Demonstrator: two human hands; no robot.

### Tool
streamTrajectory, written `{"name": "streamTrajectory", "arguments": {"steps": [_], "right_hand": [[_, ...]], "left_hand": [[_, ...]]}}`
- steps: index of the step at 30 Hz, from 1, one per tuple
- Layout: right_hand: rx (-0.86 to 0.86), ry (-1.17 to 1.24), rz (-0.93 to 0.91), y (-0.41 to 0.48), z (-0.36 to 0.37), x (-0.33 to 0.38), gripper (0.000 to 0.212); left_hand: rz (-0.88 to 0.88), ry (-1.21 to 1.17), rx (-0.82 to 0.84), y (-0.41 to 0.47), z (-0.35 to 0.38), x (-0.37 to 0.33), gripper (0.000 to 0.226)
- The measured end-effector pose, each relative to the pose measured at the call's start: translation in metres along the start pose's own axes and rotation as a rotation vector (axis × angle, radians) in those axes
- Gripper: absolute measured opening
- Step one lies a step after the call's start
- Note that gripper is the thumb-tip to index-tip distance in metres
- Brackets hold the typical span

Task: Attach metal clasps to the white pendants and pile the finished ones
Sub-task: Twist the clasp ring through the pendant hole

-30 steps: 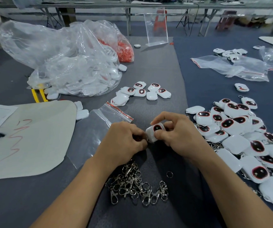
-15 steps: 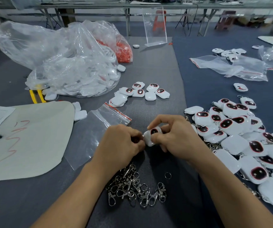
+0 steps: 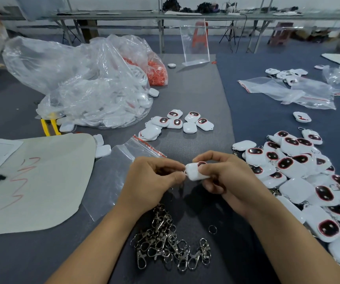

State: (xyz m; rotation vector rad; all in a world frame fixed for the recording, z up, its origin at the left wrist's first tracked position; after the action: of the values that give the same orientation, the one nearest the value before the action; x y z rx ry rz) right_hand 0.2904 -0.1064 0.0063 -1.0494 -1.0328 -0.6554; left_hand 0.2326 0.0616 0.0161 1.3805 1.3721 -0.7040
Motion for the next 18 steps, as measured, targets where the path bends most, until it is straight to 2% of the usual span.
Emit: {"name": "streamTrajectory", "arguments": {"steps": [2,5,9,13,15,18], "right_hand": [[0.035,0.051,0.03,-0.001,0.002,0.0,0.021],[0.09,0.124,0.073,-0.003,0.005,-0.001,0.023],[0.141,0.162,0.076,-0.005,0.009,0.0,0.023],[0.126,0.175,0.048,-0.007,0.01,0.0,0.024],[0.126,0.192,0.025,-0.007,0.011,0.002,0.023],[0.126,0.201,-0.02,-0.007,0.012,0.004,0.024]], "left_hand": [[-0.045,-0.081,0.011,0.001,-0.001,0.002,0.026],[-0.069,-0.128,0.035,0.002,0.0,0.0,0.005],[-0.067,-0.244,0.056,0.0,0.004,-0.007,0.015],[-0.05,-0.221,0.06,-0.001,0.005,-0.009,0.023],[-0.042,-0.237,0.025,-0.001,0.003,-0.009,0.021],[-0.007,-0.234,-0.036,-0.001,0.001,-0.014,0.004]]}}
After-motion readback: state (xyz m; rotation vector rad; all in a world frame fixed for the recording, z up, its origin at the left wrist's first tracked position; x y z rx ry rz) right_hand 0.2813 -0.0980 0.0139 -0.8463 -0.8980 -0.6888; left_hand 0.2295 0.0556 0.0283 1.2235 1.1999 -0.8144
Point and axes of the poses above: each hand's wrist, its own y-axis towards the middle knuckle, its own z-axis out of the palm, x = y × z, the point moved 6 cm from there along y, towards the middle knuckle, and after that the axes turned 5 degrees about z, right-handed, at the moved point
